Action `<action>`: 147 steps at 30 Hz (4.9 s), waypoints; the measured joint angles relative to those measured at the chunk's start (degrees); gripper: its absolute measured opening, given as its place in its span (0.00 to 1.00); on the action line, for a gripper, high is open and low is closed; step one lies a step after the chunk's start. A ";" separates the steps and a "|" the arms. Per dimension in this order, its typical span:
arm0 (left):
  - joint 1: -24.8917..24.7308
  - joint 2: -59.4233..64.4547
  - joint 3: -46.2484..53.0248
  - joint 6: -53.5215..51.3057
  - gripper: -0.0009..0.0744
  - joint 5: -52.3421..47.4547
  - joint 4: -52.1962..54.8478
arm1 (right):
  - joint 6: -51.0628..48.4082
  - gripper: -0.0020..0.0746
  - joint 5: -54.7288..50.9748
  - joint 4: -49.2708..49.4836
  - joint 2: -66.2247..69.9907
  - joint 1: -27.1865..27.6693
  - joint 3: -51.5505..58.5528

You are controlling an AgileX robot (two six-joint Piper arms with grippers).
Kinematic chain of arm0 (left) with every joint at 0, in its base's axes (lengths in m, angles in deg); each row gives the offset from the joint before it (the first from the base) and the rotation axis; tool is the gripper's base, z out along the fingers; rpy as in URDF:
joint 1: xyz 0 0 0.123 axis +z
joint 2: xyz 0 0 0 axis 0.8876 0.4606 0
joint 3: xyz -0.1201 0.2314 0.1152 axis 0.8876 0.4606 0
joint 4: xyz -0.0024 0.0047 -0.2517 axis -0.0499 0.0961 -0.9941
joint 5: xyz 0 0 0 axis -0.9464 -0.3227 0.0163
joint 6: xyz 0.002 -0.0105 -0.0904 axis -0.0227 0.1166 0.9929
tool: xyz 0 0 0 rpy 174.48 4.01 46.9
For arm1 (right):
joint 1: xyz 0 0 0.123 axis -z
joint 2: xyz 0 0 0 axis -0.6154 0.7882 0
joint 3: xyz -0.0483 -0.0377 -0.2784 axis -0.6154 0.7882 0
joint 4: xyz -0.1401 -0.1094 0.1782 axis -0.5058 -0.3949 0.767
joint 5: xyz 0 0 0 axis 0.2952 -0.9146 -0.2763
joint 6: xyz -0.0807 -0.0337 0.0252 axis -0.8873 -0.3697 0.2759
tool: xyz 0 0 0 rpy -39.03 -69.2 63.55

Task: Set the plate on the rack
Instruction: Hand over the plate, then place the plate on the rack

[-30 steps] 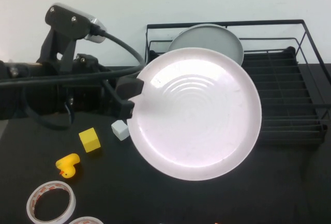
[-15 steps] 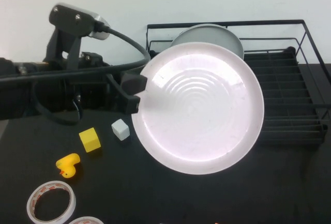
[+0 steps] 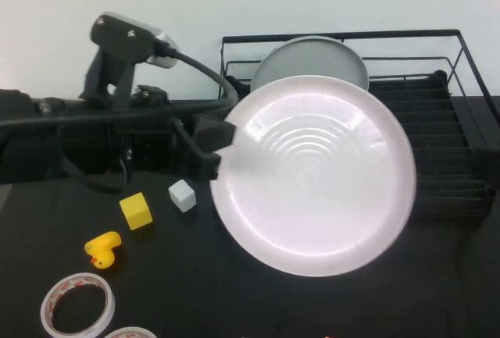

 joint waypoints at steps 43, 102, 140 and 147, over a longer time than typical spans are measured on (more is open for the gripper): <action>-1.37 -0.31 0.00 -4.82 0.14 1.20 -3.00 | -2.98 0.19 -9.03 -16.56 33.42 -12.56 -22.77; -1.26 -24.53 19.43 44.47 0.01 -9.96 36.35 | -17.35 0.19 -8.89 -29.12 77.41 -7.50 -86.45; -1.26 -24.53 19.43 43.29 0.01 -9.61 36.26 | -28.39 0.23 -5.90 -23.99 80.70 -8.06 -86.49; -1.26 -24.53 19.43 43.29 0.01 -11.02 36.26 | -25.68 0.46 -3.25 -23.99 80.70 -8.13 -86.49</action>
